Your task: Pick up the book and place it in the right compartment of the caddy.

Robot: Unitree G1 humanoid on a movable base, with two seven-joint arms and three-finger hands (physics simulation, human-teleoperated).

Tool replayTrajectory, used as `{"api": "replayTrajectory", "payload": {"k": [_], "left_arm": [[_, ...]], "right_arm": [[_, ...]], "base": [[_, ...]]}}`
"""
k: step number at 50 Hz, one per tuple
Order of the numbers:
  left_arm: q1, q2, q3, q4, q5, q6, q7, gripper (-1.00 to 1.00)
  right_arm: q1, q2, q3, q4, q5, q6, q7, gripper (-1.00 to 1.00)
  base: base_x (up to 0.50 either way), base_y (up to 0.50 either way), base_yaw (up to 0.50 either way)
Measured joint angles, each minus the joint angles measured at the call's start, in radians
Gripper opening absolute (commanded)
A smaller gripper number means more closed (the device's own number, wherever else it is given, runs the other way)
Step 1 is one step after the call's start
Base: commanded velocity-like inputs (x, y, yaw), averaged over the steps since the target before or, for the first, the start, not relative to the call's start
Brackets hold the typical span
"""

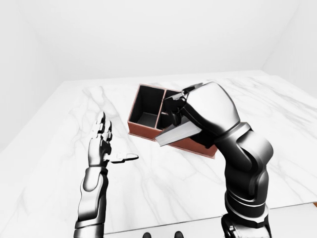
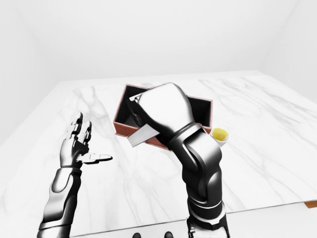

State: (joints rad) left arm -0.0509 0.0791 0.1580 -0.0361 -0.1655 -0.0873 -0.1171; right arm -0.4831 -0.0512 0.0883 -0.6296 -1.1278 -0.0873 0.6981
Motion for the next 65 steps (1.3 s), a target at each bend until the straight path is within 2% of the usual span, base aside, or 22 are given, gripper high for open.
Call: {"api": "replayTrajectory", "payload": {"k": [7,13,26,33,40,51,65], "left_arm": [[-0.017,0.016,0.021,0.011,-0.021,0.0,-0.017,1.0],[-0.03,0.029,0.036,0.027,-0.037,0.0,-0.03,1.0],[-0.061,0.055,0.06,0.083,-0.065,0.0,-0.056,1.0],[-0.041,0.043,0.05,0.042,-0.055,0.0,-0.043,1.0],[-0.033,0.038,0.05,0.027,-0.053,0.0,-0.039,1.0],[-0.02,0.027,0.043,0.013,-0.046,0.0,-0.032,1.0],[-0.013,0.026,0.045,0.026,-0.045,0.0,-0.033,1.0]], "right_arm": [[-0.128,-0.036,-0.031,0.039,0.009,0.0,0.0,-1.0],[-0.24,-0.097,-0.064,0.121,-0.019,0.0,0.0,-1.0],[-0.468,-0.231,-0.116,0.452,-0.148,0.0,-0.027,-1.0],[-0.569,-0.279,-0.116,0.695,-0.242,0.0,-0.143,-1.0],[-0.64,-0.299,-0.107,0.916,-0.326,0.0,-0.275,-1.0],[-0.722,-0.297,-0.079,1.23,-0.426,0.0,-0.484,-1.0],[-0.794,-0.279,-0.037,1.588,-0.46,0.0,-0.715,-1.0]], "base": [[0.0,0.0,0.0],[0.0,0.0,0.0],[0.0,0.0,0.0],[0.0,0.0,0.0],[0.0,0.0,0.0],[0.0,0.0,0.0],[0.0,0.0,0.0]]}}
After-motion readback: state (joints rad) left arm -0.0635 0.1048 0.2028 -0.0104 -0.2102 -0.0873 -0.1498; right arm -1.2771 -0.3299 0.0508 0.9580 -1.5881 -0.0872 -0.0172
